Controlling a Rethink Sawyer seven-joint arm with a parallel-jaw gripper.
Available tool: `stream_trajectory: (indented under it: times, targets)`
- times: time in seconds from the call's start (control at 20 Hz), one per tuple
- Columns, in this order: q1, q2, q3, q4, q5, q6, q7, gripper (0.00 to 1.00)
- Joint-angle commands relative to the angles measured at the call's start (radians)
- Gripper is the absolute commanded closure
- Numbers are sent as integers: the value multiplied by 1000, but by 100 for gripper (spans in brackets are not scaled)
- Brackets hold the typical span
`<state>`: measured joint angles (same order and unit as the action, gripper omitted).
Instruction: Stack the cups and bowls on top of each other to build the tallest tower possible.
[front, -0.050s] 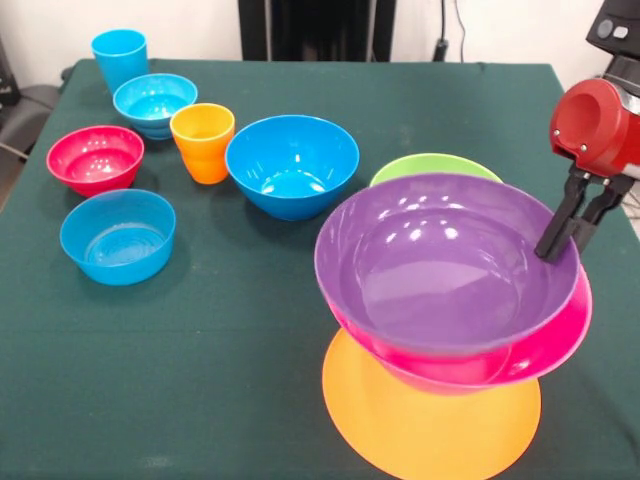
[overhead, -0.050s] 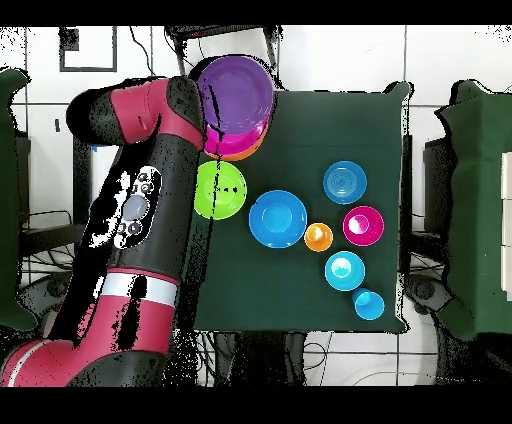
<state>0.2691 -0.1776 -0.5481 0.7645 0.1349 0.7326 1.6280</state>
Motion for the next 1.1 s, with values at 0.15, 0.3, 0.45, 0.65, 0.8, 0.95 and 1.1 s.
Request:
stream_trajectory:
  times: [0.15, 0.3, 0.45, 0.65, 0.8, 0.95, 1.1]
  targets:
    - [3, -30, 100, 102, -77, -21, 1, 0]
    - [4, -29, 101, 103, -76, -23, 8, 0]
    - [6, -29, 103, 106, -75, -26, 14, 0]
    - [5, -29, 110, 101, -74, -36, 15, 0]
    - [6, -25, 109, 95, -74, -38, 19, 0]
    - [7, -22, 106, 85, -72, -25, 17, 0]
    - [7, -19, 102, 67, -69, -4, 12, 0]
